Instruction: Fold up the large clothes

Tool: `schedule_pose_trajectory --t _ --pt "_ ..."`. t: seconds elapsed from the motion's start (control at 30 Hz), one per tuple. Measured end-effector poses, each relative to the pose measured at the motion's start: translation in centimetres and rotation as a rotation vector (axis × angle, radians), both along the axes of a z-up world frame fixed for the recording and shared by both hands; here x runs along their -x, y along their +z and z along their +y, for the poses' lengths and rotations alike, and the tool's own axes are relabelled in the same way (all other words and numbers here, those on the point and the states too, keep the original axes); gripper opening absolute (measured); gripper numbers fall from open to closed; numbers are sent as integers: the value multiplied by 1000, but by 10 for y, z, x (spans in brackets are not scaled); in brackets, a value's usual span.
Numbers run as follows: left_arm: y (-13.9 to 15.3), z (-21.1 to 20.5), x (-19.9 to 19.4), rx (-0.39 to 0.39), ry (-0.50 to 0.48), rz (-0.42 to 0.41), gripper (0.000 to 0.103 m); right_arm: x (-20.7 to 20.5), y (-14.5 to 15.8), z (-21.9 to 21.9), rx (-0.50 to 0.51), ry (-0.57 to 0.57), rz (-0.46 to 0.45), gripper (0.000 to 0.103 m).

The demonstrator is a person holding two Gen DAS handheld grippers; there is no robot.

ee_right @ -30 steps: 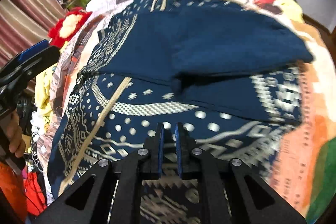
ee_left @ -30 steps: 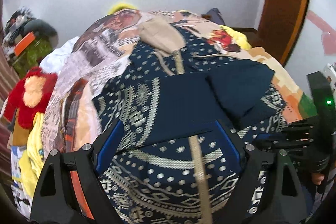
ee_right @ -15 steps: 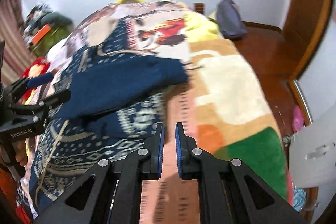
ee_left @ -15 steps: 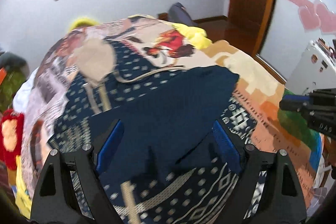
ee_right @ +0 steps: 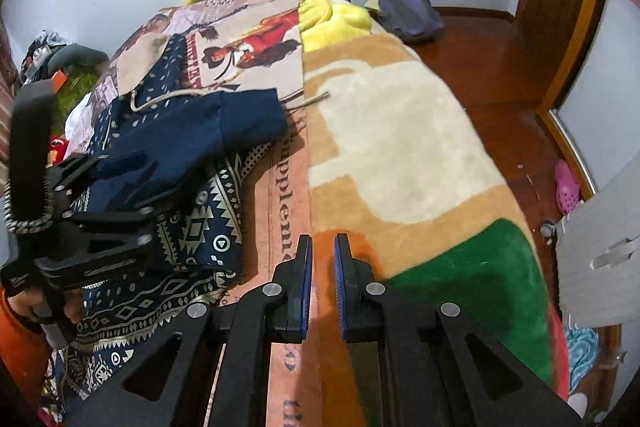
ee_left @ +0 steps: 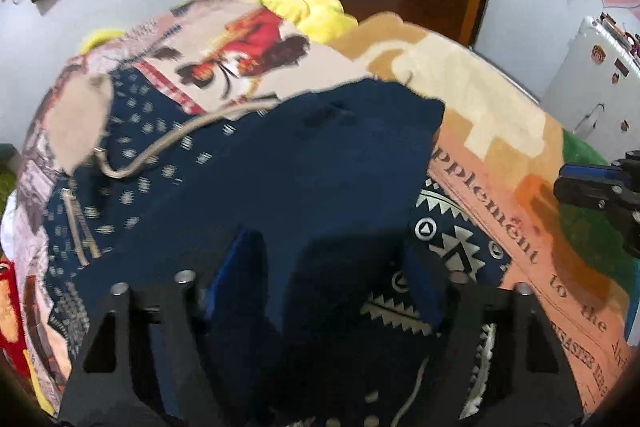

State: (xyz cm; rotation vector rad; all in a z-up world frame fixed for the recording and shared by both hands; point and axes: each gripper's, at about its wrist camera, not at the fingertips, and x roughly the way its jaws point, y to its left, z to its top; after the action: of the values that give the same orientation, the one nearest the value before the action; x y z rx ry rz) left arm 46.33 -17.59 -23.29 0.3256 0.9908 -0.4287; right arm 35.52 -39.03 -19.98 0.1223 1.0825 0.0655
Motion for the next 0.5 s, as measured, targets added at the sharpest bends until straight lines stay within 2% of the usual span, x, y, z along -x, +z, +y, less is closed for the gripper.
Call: schedule_pose_trajectory --t 0.07,0.13,0.17,0.27,0.4,0.5 --pt "-5 0 -7 28 1 34 51 -4 -4 5 -3 6 4 7" --pt "0 3 -12 53 16 32 16 -6 -6 11 -6 20 7 7" --pt "3 5 -13 57 25 26 9 -7 -7 14 -5 27 8 7" --pt "31 24 -17 117 68 -23 5 -11 -6 24 -2 47 5 7" --pt "86 75 -15 199 141 -131 5 -19 4 41 -4 83 -25 7" --pt "111 107 -14 238 180 -173 5 -27 13 59 11 123 -54 7"
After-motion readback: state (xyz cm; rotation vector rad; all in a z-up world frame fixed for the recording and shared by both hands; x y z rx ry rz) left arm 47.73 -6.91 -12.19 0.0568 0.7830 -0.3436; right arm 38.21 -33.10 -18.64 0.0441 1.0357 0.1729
